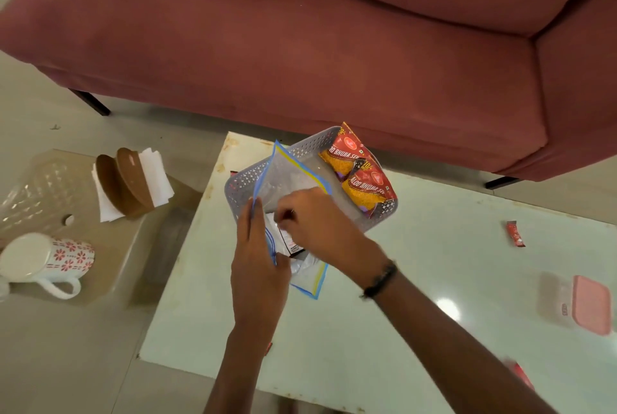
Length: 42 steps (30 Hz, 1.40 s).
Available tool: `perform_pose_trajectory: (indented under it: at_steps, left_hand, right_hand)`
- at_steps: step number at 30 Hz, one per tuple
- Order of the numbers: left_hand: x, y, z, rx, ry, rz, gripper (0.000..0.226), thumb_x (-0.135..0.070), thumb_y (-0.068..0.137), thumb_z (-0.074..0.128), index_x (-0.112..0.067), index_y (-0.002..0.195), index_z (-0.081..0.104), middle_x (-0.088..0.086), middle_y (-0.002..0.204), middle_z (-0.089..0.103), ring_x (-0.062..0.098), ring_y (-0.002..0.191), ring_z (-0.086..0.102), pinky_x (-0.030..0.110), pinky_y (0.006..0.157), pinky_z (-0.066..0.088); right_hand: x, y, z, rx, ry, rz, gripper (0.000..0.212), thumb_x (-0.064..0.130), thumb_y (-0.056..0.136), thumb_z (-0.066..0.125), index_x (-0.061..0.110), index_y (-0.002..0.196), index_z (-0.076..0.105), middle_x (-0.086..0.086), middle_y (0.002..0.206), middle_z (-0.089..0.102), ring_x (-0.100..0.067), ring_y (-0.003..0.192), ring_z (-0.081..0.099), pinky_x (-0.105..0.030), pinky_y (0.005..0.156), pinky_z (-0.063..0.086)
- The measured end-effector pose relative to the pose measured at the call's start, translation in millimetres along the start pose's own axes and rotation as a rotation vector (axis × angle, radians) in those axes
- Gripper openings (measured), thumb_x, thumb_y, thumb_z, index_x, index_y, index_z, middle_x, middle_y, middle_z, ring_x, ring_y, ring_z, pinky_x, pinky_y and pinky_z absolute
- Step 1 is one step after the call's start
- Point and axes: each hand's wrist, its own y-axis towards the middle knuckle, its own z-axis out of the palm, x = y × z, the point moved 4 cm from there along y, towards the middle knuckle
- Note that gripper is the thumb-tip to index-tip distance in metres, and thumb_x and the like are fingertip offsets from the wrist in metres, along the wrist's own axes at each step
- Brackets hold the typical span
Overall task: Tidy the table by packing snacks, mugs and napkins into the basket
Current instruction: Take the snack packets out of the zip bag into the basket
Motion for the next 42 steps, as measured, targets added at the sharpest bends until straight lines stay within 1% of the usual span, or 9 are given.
perform_pose_trajectory:
  at_steps: [6, 10, 14, 20, 24, 29, 37, 39, 42]
  left_hand:
    - [7.7, -3.0, -3.8, -0.011, -0.023, 0.020, 0.083, 0.008, 0.079, 0.058, -0.019, 0.148, 0.020, -0.003, 0.154, 0.024, 0.011, 0.132, 0.039, 0.003, 0.084, 0.032]
    - [13.7, -4.0, -3.3, -0.039, -0.090, 0.050, 0.081, 0.010, 0.079, 0.058, -0.016, 0.147, 0.023, 0.001, 0.153, 0.028, -0.004, 0.126, 0.032, -0.016, 0.078, 0.022]
    - [21.2, -1.6, -0.6, -0.058, -0.106, 0.052, 0.076, 0.006, 0.082, 0.059, -0.013, 0.147, 0.023, 0.002, 0.154, 0.027, 0.014, 0.135, 0.034, -0.015, 0.083, 0.019]
    - [23.3, 0.6, -0.3, -0.048, -0.111, 0.035, 0.071, -0.004, 0.086, 0.060, -0.014, 0.146, 0.024, 0.002, 0.152, 0.028, 0.018, 0.138, 0.035, 0.014, 0.098, 0.033]
    - [21.3, 1.8, -3.4, -0.051, -0.081, 0.035, 0.070, -0.010, 0.086, 0.063, -0.017, 0.145, 0.028, 0.003, 0.151, 0.030, 0.021, 0.136, 0.038, 0.018, 0.094, 0.036]
    - [14.3, 5.8, -9.4, -0.059, -0.008, 0.050, 0.055, -0.022, 0.089, 0.062, -0.020, 0.139, 0.040, 0.000, 0.148, 0.036, 0.020, 0.130, 0.046, 0.033, 0.093, 0.050]
    - [1.2, 13.2, -19.3, -0.200, -0.081, 0.099, 0.026, -0.017, 0.086, 0.064, -0.011, 0.111, 0.061, 0.008, 0.122, 0.058, 0.015, 0.106, 0.059, 0.018, 0.083, 0.047]
    - [0.0, 18.2, -19.7, -0.205, -0.144, 0.133, 0.020, -0.012, 0.086, 0.065, -0.008, 0.105, 0.063, 0.008, 0.111, 0.063, 0.009, 0.096, 0.057, 0.007, 0.078, 0.045]
    - [-1.5, 24.4, -19.6, -0.203, -0.175, 0.148, 0.014, -0.008, 0.085, 0.064, -0.005, 0.098, 0.064, 0.008, 0.101, 0.066, 0.014, 0.088, 0.061, 0.019, 0.074, 0.052]
  right_hand:
    - [-42.1, 58.0, 106.0, 0.451, -0.285, 0.279, 0.033, 0.004, 0.094, 0.041, -0.004, 0.124, 0.054, -0.022, 0.132, 0.054, -0.034, 0.123, 0.050, -0.039, 0.103, 0.040]
    - [-86.3, 59.3, 142.1, 0.395, -0.113, 0.614, 0.057, 0.015, 0.091, 0.051, -0.004, 0.142, 0.031, -0.019, 0.147, 0.038, -0.033, 0.134, 0.040, -0.039, 0.109, 0.037]
    - [-98.1, 51.0, 154.0, 0.266, 0.100, 0.762, 0.085, 0.013, 0.089, 0.058, -0.003, 0.148, -0.001, -0.015, 0.150, 0.032, -0.032, 0.135, 0.038, -0.038, 0.107, 0.035]
    - [-82.4, 48.7, 125.2, 0.091, 0.206, 0.651, 0.071, 0.006, 0.085, 0.059, 0.003, 0.144, 0.019, -0.018, 0.133, 0.050, -0.036, 0.122, 0.050, -0.038, 0.096, 0.042]
    - [-63.8, 42.2, 82.1, -0.122, 0.266, 0.511, 0.023, 0.007, 0.080, 0.060, 0.014, 0.096, 0.045, -0.009, 0.087, 0.057, -0.032, 0.083, 0.056, -0.032, 0.068, 0.039]
    - [-39.4, 15.9, 29.5, -0.197, 0.548, 0.513, 0.010, 0.009, 0.078, 0.066, 0.014, 0.085, 0.062, -0.003, 0.067, 0.068, -0.015, 0.068, 0.069, -0.024, 0.062, 0.050]
    - [-25.8, -24.5, -17.5, -0.188, 1.258, 0.554, 0.008, -0.002, 0.086, 0.061, 0.002, 0.090, 0.067, -0.010, 0.077, 0.069, -0.011, 0.061, 0.068, -0.015, 0.068, 0.058]
    - [-31.8, -30.8, -23.3, -0.159, 1.289, 0.529, 0.007, 0.002, 0.087, 0.062, 0.005, 0.089, 0.068, -0.006, 0.079, 0.069, -0.008, 0.063, 0.068, -0.013, 0.069, 0.057]
    - [-41.7, -37.2, -30.5, -0.102, 1.045, 0.387, 0.011, 0.018, 0.086, 0.067, 0.010, 0.094, 0.069, -0.002, 0.085, 0.070, -0.006, 0.072, 0.067, -0.015, 0.072, 0.055]
